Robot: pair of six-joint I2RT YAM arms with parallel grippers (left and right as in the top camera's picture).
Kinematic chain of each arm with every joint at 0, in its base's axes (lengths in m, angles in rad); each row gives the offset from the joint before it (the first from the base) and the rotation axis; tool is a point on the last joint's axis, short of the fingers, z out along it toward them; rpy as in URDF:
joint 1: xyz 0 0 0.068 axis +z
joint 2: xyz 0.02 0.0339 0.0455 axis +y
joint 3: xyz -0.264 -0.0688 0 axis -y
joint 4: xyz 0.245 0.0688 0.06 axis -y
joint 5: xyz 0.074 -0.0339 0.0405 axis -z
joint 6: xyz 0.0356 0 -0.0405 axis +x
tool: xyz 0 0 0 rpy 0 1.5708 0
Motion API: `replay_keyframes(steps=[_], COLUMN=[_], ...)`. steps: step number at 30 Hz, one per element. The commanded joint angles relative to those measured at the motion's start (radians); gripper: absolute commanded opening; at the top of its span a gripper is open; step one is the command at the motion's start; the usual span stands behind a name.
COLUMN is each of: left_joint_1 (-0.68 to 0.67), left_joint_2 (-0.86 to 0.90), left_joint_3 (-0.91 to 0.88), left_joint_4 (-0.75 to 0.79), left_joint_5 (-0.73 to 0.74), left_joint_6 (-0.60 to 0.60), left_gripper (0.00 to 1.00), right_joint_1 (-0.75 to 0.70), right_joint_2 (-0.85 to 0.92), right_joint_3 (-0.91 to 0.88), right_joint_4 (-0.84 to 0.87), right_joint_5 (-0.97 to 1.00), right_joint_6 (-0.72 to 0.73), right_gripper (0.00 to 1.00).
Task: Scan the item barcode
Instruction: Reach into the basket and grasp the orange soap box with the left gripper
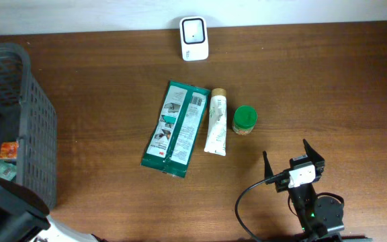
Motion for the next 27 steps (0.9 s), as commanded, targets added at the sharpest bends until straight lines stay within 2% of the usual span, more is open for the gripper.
replay_keyframes(steps=[1,8,16,18,24,27], left_joint_1=[0.002,0.002,0.000,0.000,0.000,0.000], left_joint_2=[-0.002,-0.002,-0.002,0.000,0.084,0.086], left_joint_3=[-0.103,-0.309,-0.467,-0.494,-0.524,-0.519], left_joint_4=[0.067,0.265,0.482,0.529,0.556,0.556], left_joint_5=[-0.009,-0.008,-0.003,0.026,0.037,0.037], left_joint_6=[0.042,0.065,0.065,0.065,0.064,0.064], left_gripper=[0.99,0.95,0.80,0.79,0.81,0.69], right_joint_1=[0.005,0.005,0.005,0.005,0.005,0.005], right_joint_2=[-0.006,-0.006,-0.006,-0.006,-0.006,-0.006], right_joint_3=[-0.005,-0.005,-0.005,-0.005,-0.005,-0.005], right_joint_4=[-0.003,-0.003,-0.003,-0.003,-0.003,-0.004], right_joint_5=[-0.010,-0.010,-0.010,-0.010,-0.010,-0.010], right_joint_6=[0.010,0.010,0.010,0.010,0.010,0.010], right_gripper=[0.98,0.98,0.98,0.99,0.98,0.98])
